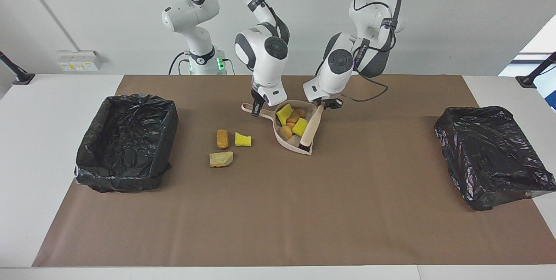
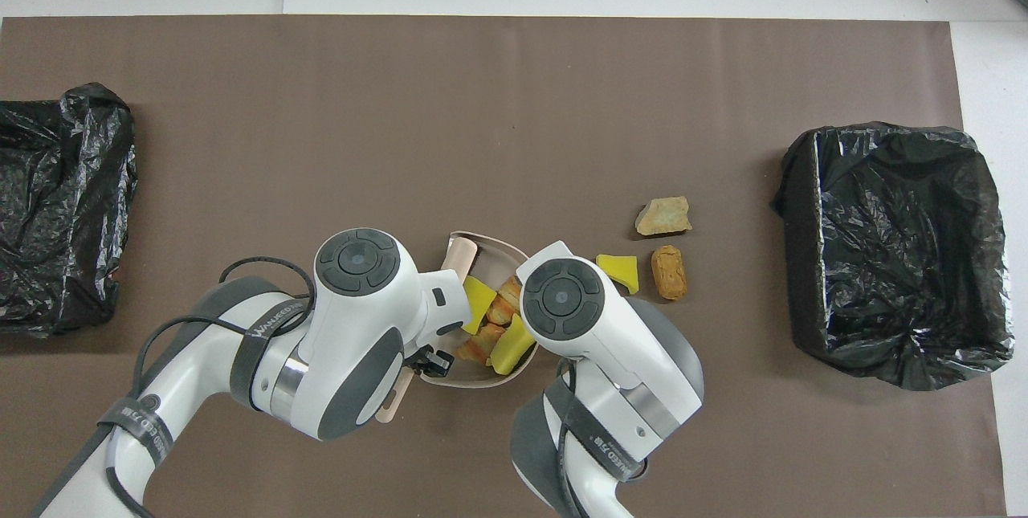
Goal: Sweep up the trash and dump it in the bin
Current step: 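Sweep the far sponge and scraps into the dustpan with the brush, then carry the loaded dustpan with the right gripper to the black bag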
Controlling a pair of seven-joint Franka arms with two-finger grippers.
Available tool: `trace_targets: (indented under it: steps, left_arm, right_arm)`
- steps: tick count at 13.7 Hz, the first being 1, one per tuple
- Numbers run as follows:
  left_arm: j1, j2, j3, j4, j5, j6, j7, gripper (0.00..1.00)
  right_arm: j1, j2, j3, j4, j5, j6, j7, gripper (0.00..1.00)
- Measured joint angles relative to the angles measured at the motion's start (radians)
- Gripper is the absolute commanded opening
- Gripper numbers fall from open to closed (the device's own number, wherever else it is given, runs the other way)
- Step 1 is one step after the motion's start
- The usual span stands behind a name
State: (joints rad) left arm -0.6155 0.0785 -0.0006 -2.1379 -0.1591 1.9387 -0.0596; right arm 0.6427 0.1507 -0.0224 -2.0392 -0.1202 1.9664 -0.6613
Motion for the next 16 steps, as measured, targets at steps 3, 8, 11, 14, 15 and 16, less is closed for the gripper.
trace_targets:
  steps: [3,8,11,14,15,16]
  left_arm:
    - [-0.005,-0.006,0.007,0.028,-0.005,-0.034,-0.123,0.0]
    - [-0.005,-0.068,0.018,0.06,-0.006,-0.128,-0.299,0.0]
    - [-0.005,-0.136,0.024,0.052,-0.006,-0.2,-0.348,0.0]
    - [-0.006,-0.207,0.018,-0.013,-0.006,-0.213,-0.412,0.0]
    - [-0.006,-0.221,0.012,-0.033,-0.006,-0.212,-0.418,0.0]
    - [-0.008,-0.23,0.001,-0.048,-0.006,-0.21,-0.431,0.0]
  right_arm:
    - [0.0,0.0,0.0,0.0,0.0,0.0,0.0,0.0]
    - [0.0,-0.005,-0.002,0.002,0.0,0.0,0.0,0.0]
    - [-0.003,-0.034,-0.012,0.006,0.0,0.0,0.0,0.0]
    - [-0.056,-0.097,-0.018,0.01,0.0,-0.003,-0.001,0.0]
    - [-0.083,-0.121,-0.019,0.014,0.0,-0.015,-0.008,0.0]
    - [-0.113,-0.143,-0.019,0.026,0.0,-0.043,-0.021,0.0]
